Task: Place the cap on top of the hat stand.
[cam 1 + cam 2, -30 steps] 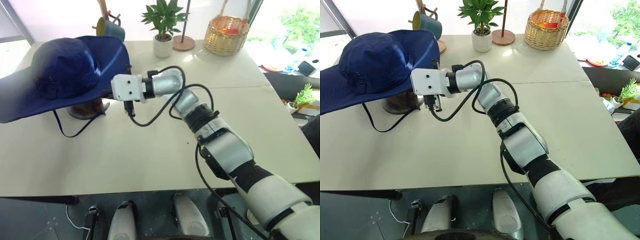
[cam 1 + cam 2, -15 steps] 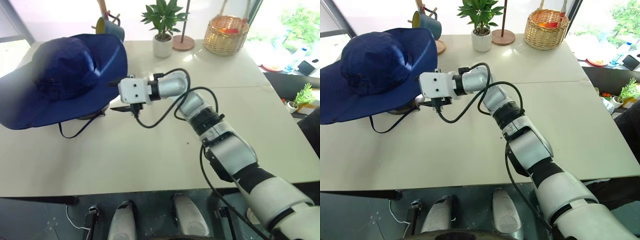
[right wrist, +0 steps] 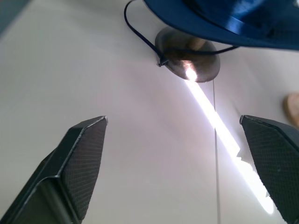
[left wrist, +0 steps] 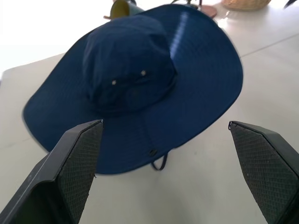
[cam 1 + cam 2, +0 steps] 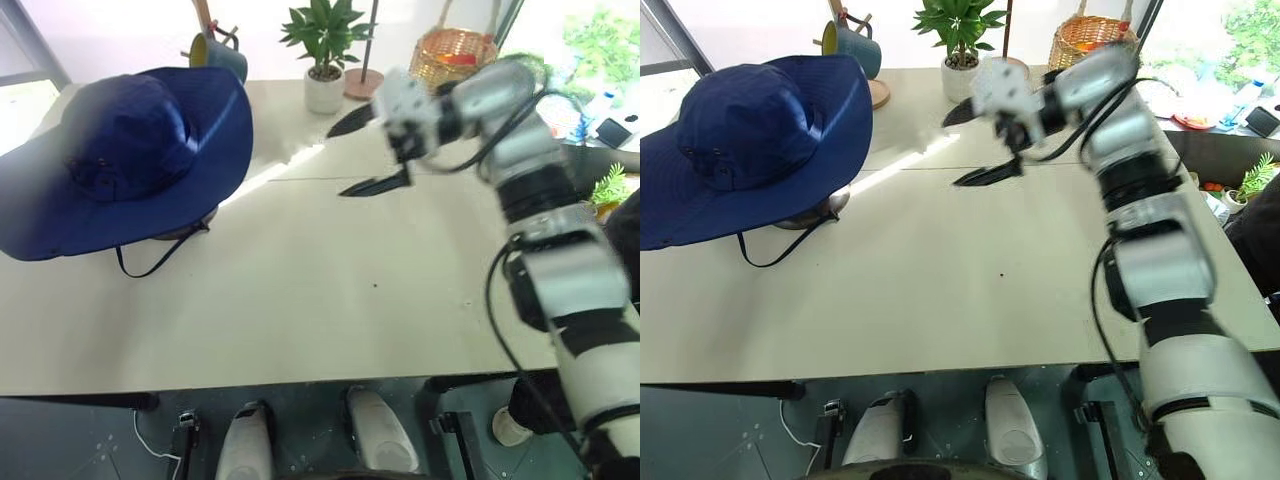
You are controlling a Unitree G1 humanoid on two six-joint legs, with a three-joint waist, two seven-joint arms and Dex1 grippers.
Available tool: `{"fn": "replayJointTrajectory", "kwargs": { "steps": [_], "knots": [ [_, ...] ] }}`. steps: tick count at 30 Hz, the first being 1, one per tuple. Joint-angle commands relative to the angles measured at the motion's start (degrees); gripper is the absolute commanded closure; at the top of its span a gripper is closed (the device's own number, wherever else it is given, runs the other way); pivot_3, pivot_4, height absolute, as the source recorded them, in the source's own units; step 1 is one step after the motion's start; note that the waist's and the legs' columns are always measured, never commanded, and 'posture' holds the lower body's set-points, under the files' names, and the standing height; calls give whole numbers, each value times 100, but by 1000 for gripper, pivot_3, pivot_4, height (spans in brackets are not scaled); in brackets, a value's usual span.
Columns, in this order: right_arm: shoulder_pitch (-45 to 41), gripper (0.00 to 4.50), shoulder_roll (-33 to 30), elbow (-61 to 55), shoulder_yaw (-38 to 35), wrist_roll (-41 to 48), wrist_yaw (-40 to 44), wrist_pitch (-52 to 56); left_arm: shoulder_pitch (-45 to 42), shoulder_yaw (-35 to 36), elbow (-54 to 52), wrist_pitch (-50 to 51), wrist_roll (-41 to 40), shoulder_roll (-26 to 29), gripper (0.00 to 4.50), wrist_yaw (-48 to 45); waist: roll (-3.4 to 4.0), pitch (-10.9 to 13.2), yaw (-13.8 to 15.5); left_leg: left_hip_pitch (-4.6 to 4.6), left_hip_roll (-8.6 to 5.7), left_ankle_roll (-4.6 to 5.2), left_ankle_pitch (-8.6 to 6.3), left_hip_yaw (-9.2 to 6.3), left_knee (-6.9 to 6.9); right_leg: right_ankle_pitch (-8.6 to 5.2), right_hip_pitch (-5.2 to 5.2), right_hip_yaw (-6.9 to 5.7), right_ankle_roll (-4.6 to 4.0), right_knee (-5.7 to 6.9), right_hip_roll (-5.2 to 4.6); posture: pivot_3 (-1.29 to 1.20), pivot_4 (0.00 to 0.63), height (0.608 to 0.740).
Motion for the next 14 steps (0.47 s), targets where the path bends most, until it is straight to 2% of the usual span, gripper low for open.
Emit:
{"fn": "replayJointTrajectory", "kwargs": {
  "steps": [1, 7, 14],
  "knots": [
    [-397, 58, -180, 153, 228, 790, 99, 772, 60, 352, 114, -167, 222, -13, 0, -227, 0, 0, -17, 0, 0, 0, 0, 0, -1, 0, -2, 0, -1, 0, 0, 0, 150, 738],
    [-671, 58, -443, 250, 628, 1585, 99, 1354, 97, 492, 71, -76, 218, -88, 0, -375, 8, 5, -13, 0, 0, -1, 0, 4, 2, 0, -5, 4, -1, 0, -2, 0, 150, 738],
    [-693, 58, -449, 325, 666, 1782, 99, 1389, 188, 416, 36, -110, 276, -104, 0, -529, 14, 9, -1, -20, -1, 0, 0, 9, 4, 1, -21, 3, 0, -2, -5, 0, 150, 738]
  ]
}}
